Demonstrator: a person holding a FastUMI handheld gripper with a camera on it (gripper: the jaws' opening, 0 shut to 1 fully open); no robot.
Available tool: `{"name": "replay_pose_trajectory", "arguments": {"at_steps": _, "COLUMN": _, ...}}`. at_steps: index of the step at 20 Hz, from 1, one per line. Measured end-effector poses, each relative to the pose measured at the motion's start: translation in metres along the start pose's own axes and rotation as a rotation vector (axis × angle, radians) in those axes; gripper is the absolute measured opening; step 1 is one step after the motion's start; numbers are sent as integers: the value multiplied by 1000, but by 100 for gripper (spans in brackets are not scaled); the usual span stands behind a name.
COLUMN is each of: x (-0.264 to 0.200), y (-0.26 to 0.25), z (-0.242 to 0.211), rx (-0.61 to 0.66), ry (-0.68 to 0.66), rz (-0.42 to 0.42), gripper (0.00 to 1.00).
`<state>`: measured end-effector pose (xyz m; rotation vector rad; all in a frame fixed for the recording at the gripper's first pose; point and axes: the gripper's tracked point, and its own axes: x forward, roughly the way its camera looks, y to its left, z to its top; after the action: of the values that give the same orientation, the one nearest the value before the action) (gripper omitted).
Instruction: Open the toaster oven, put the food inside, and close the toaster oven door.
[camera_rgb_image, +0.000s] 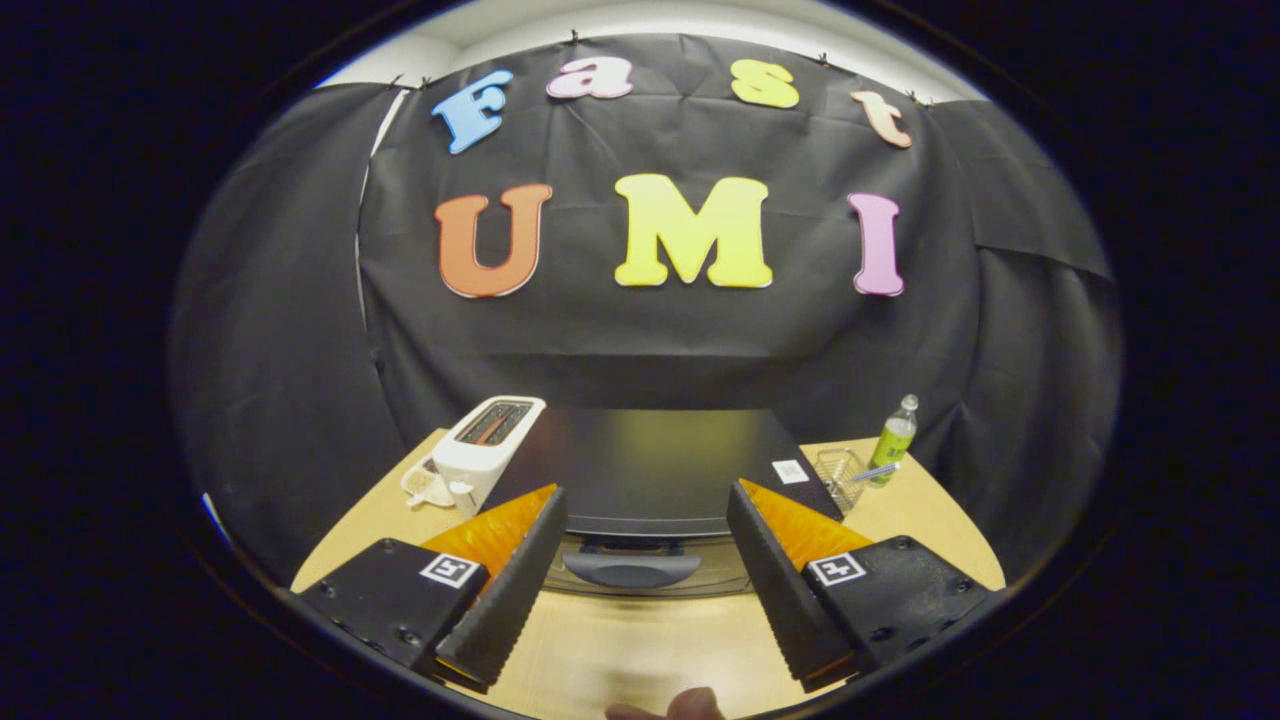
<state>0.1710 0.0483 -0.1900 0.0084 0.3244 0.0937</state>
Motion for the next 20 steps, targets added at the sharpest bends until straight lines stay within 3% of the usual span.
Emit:
{"name": "replay_pose_trajectory", "arguments": {"at_steps": 3, "x": 27, "y": 2, "z": -27, "rx": -45, "ry": 41, "rz": -1, "gripper": 100}}
{"name": "replay_pose_trajectory", "arguments": {"at_steps": 7, "x": 48, "y": -3, "z": -62, "rx": -11, "ry": 114, "rz": -31, "gripper": 100}}
{"name": "replay_pose_trajectory", "arguments": {"at_steps": 11, "x": 56, "y": 0, "z": -66, "rx": 22, "ry": 121, "rz": -21, "gripper": 100}}
{"name": "replay_pose_trajectory", "arguments": {"at_steps": 13, "x": 35, "y": -2, "z": -57, "rx": 13, "ry": 143, "rz": -29, "gripper": 100}}
{"name": "replay_pose_trajectory", "arguments": {"at_steps": 14, "x": 55, "y": -4, "z": -66, "rx": 11, "ry": 132, "rz": -27, "gripper": 100}}
{"name": "replay_pose_trajectory", "arguments": {"at_steps": 16, "x": 50, "y": 1, "z": -70, "rx": 20, "ry": 141, "rz": -23, "gripper": 100}}
{"name": "replay_pose_trajectory", "arguments": {"at_steps": 20, "x": 15, "y": -3, "z": -102, "rx": 18, "ry": 185, "rz": -40, "gripper": 100}}
